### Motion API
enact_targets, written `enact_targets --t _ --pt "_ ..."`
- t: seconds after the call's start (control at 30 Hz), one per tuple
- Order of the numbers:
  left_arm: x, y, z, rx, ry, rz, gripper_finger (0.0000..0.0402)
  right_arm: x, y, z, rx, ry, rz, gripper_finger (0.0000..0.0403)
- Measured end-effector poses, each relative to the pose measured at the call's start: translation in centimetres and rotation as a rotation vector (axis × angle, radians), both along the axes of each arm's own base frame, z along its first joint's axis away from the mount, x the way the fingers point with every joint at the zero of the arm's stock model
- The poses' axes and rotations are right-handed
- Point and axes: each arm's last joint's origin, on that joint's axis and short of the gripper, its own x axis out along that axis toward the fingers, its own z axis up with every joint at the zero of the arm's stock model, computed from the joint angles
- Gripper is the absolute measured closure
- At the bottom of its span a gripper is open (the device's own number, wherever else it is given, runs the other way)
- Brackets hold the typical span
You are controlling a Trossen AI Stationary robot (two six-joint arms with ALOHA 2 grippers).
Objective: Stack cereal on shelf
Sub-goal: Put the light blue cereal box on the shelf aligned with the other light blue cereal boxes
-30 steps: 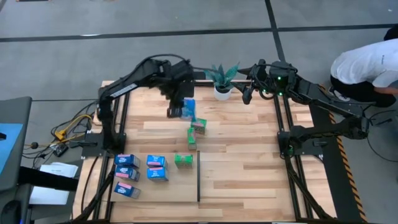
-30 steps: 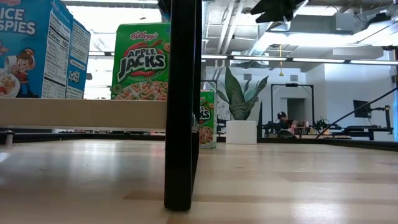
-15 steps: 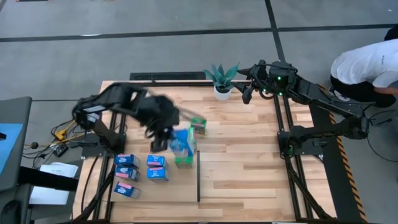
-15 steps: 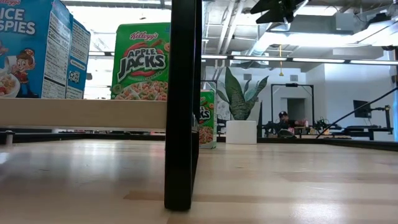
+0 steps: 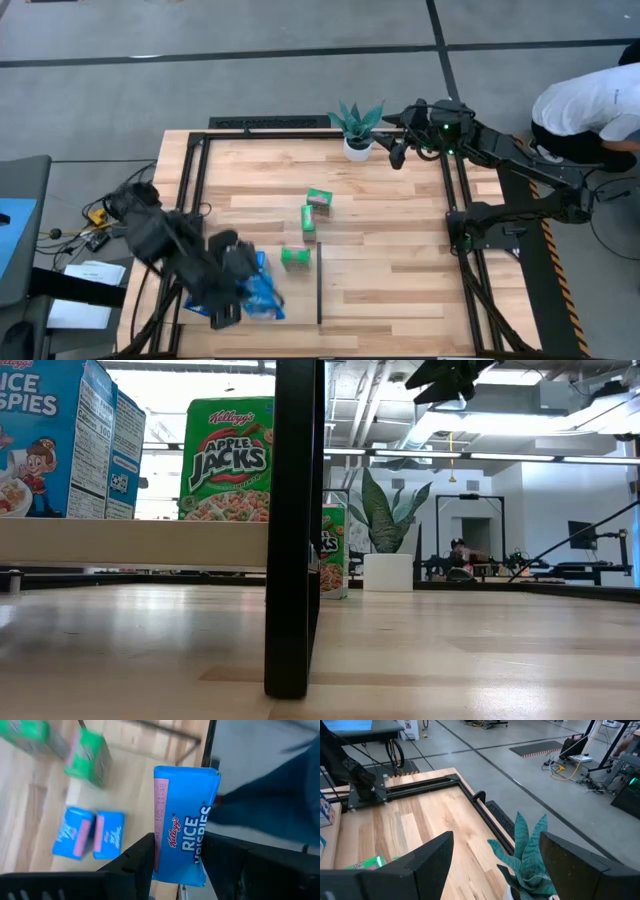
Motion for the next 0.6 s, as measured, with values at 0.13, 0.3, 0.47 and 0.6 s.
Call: enact_targets --t 0.13,0.3,0.47,0.6 --pt "0.1 -2.4 -2.7 -0.008 0.131 -0.005 0.0264 0.1 0.2 0.0 0.002 0.005 0.011 0.0085" --pt "0.4 -3.9 -6.4 0.033 0.285 0.008 0.0264 0.2 0.5 -0.1 0.002 0.006 0.028 0.0085" --pt "0.6 -4.6 -9.0 0.098 0.334 -0.010 0.0264 0.4 0.8 -0.1 0.001 0.007 0.043 0.0085" --pt "0.4 -4.8 -10.5 0.173 0.344 0.001 0.0264 0.4 0.9 -0.1 0.002 0.008 0.049 0.0085"
